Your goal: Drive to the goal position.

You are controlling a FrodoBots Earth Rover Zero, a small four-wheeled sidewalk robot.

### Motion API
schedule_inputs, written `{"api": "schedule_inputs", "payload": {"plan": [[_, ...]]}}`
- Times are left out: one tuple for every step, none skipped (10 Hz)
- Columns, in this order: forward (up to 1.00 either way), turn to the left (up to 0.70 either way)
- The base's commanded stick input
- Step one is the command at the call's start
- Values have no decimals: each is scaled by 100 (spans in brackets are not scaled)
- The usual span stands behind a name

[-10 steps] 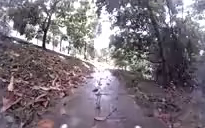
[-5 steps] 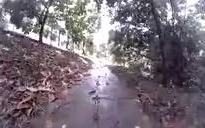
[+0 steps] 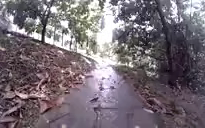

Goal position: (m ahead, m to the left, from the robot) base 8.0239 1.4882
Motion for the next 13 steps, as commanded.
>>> {"api": "schedule_inputs", "payload": {"plan": [[70, 0], [70, 0], [70, 0], [70, 0], [70, 0], [70, 0], [65, 0], [50, 0], [50, 0], [50, 0], [50, 0], [50, 0], [50, 0]]}}
